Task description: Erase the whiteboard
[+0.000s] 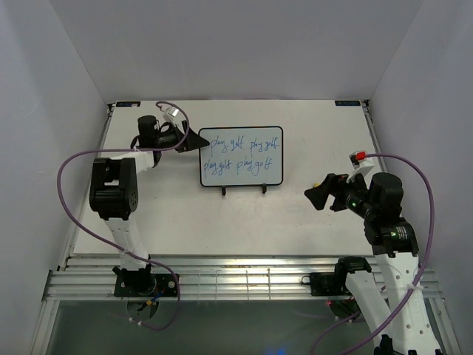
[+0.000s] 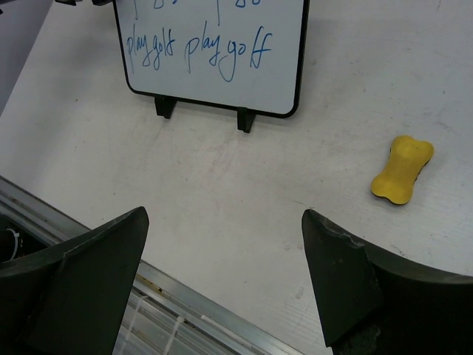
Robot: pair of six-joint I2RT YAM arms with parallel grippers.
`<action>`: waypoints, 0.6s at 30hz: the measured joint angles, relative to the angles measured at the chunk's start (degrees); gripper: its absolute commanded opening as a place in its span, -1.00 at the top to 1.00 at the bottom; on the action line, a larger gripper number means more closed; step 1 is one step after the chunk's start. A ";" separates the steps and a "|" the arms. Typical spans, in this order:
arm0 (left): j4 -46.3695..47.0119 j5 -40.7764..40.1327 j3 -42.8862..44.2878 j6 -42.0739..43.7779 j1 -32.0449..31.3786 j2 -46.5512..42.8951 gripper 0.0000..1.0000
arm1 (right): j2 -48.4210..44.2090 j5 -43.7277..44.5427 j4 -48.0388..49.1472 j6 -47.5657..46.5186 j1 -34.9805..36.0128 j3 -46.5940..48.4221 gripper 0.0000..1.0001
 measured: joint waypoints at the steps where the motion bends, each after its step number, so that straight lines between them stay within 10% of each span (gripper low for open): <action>1: 1.16 1.18 0.37 -0.81 -0.17 1.51 -0.94 | 0.00 -0.20 -0.04 -0.11 0.00 0.00 -0.80; 18: 12.50 11.50 11.78 -8.68 -0.92 11.21 -0.35 | -0.22 -0.22 -0.20 -1.36 0.00 0.00 -0.80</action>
